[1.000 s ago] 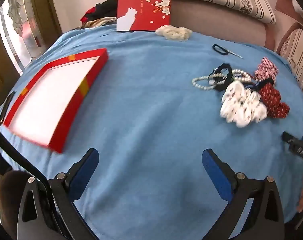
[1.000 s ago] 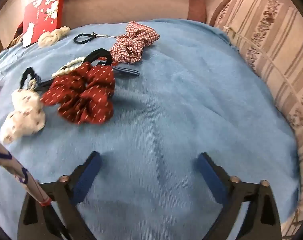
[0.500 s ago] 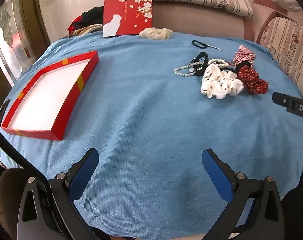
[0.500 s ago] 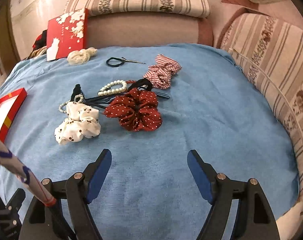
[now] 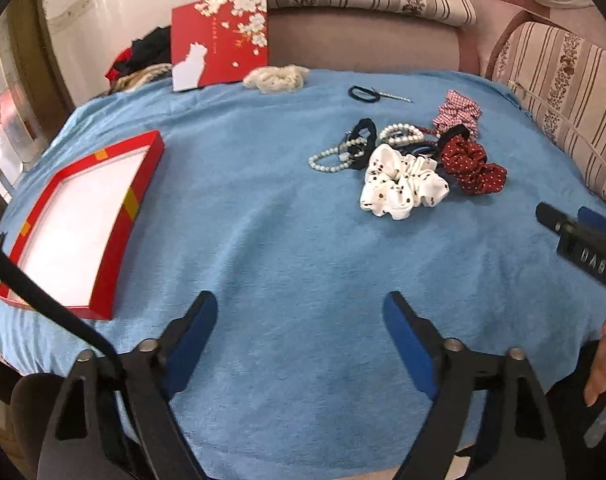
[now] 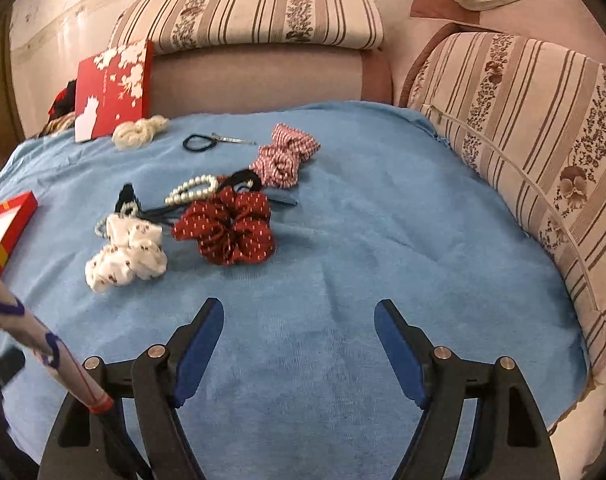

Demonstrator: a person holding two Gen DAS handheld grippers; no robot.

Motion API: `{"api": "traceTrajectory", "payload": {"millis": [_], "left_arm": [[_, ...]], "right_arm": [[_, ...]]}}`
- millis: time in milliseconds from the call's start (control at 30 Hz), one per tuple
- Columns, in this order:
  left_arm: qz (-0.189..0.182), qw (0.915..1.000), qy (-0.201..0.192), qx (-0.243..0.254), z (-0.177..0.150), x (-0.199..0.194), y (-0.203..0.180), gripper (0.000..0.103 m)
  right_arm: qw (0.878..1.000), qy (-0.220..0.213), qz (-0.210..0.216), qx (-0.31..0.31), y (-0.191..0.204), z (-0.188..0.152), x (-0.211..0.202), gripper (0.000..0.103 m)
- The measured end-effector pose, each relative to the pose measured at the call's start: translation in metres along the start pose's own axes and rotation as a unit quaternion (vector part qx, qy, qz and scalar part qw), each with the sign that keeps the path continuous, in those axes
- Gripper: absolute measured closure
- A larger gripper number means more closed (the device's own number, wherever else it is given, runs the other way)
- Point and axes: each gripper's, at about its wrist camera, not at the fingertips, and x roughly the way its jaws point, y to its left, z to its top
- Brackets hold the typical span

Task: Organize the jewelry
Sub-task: 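Move both tools toward the pile of scrunchies and jewelry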

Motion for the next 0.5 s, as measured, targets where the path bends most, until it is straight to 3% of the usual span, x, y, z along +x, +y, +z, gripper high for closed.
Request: {"api": "traceTrajectory", "payload": {"millis": [500], "left_arm": [[0.015,0.9998,0.013,0.004,0.003,0.001,-0.002,0.025]], "right_arm": [[1.000,-0.009,-0.023,-0.003,-0.016,-0.015,0.007,0.021]]}}
